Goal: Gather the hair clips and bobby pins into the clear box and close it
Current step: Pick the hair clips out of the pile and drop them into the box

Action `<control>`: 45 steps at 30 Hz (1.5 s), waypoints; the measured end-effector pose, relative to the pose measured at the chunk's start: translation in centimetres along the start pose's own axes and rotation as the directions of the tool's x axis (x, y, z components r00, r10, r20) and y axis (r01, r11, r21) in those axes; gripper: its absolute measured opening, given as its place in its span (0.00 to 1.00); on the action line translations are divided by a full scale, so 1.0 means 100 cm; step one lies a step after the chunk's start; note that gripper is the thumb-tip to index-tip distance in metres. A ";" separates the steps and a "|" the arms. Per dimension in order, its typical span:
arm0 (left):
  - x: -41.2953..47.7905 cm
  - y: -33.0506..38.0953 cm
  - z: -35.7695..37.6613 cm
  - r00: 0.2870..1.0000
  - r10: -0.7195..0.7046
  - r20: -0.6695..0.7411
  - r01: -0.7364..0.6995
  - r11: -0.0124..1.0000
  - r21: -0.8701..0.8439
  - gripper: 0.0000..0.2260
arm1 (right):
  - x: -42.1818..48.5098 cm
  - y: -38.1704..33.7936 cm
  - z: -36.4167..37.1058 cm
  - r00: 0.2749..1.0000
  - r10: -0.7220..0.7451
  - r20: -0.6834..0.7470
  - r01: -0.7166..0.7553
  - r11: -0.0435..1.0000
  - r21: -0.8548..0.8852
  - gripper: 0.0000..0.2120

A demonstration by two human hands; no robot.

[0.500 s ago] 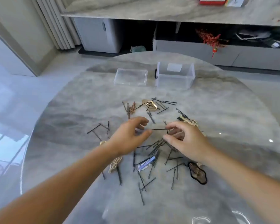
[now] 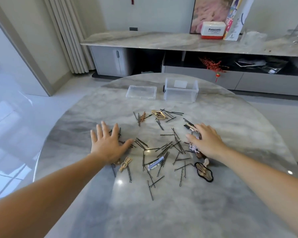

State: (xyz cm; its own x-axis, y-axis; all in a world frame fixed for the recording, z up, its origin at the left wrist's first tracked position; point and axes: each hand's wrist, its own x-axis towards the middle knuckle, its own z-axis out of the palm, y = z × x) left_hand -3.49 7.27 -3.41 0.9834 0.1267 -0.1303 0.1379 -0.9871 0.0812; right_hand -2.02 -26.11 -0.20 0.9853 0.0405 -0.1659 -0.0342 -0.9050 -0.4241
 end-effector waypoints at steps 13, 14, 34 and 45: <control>-0.029 0.097 0.007 0.905 0.411 0.111 -0.370 0.887 -0.276 0.33 | -0.018 -0.027 0.030 0.936 -0.318 0.152 0.291 0.941 0.171 0.30; -0.030 0.101 0.003 0.889 0.441 0.121 -0.379 0.858 -0.347 0.32 | -0.019 -0.024 0.024 0.946 -0.300 0.126 0.263 0.933 0.247 0.29; 0.109 0.076 -0.010 0.906 0.416 0.079 -0.393 0.896 -0.205 0.33 | 0.127 -0.032 0.028 0.942 -0.303 0.144 0.312 0.949 -0.048 0.33; 0.021 0.075 -0.015 0.743 0.651 0.155 -0.611 0.755 -0.240 0.28 | 0.030 -0.016 0.008 0.834 -0.463 0.299 0.389 0.879 0.277 0.24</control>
State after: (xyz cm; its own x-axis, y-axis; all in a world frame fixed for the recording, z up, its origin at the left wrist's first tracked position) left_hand -0.15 0.25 -1.56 0.8024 -0.5634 -0.1969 -0.4681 -0.7988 0.3779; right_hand 0.88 -24.20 -0.70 0.7876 0.5799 -0.2082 0.3070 -0.6623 -0.6834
